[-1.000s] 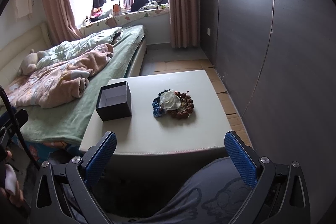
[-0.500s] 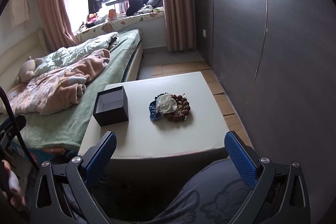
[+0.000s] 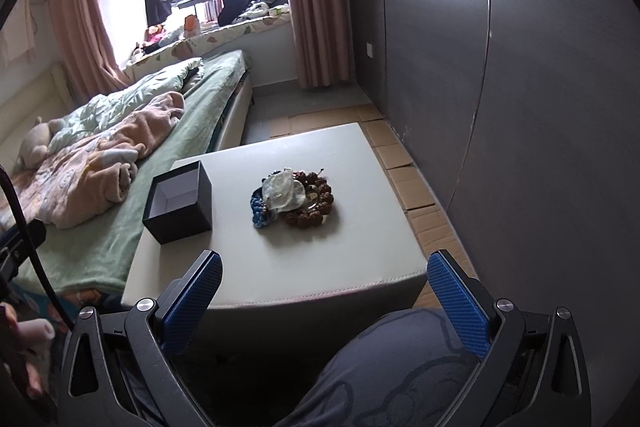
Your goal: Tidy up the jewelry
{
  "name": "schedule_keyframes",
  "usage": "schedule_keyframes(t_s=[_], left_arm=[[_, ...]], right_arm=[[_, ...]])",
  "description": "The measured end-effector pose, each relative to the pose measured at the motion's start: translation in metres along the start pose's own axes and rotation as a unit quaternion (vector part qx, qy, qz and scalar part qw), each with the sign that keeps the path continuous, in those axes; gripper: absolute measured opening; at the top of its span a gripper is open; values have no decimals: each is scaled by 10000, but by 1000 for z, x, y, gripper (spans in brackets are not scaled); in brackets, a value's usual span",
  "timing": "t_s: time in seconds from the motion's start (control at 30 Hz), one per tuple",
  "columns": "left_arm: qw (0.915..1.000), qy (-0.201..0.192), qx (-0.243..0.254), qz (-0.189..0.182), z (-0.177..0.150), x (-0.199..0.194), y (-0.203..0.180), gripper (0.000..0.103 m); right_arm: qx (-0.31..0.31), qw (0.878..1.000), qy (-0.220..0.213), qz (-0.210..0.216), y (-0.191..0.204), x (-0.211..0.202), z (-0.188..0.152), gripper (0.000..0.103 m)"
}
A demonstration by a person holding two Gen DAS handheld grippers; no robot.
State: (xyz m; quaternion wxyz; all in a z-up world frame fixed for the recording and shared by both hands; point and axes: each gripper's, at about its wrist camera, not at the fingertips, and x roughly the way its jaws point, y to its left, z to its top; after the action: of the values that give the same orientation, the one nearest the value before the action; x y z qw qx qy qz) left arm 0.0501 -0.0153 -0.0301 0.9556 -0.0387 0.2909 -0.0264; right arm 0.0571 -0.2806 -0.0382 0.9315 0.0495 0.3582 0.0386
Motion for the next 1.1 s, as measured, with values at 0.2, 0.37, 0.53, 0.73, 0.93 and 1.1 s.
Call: schedule_keyframes(t_s=[0.2,0.37,0.53,0.73,0.93,1.1], left_arm=[[9994,269,6,-225,8,36,-13,102],[9977,425,77,-513,17,66,-30,102],[9950,601,233,-763,22,95,-51,96],[9895,970,375,-1007,24,132,-70,85],[9827,1403,528,-1087,25,174,-83,73],[9769,1698,715,-1085,22,202,-91,68]], right_arm=[[149,9999,54,22,-19,19,5,103],[240,9994,233,19,-30,41,10,102],[272,9984,483,66,-39,63,11,91],[502,9964,642,232,-56,82,11,85],[855,9927,681,501,-70,102,11,79],[1171,9870,796,766,-73,128,8,73]])
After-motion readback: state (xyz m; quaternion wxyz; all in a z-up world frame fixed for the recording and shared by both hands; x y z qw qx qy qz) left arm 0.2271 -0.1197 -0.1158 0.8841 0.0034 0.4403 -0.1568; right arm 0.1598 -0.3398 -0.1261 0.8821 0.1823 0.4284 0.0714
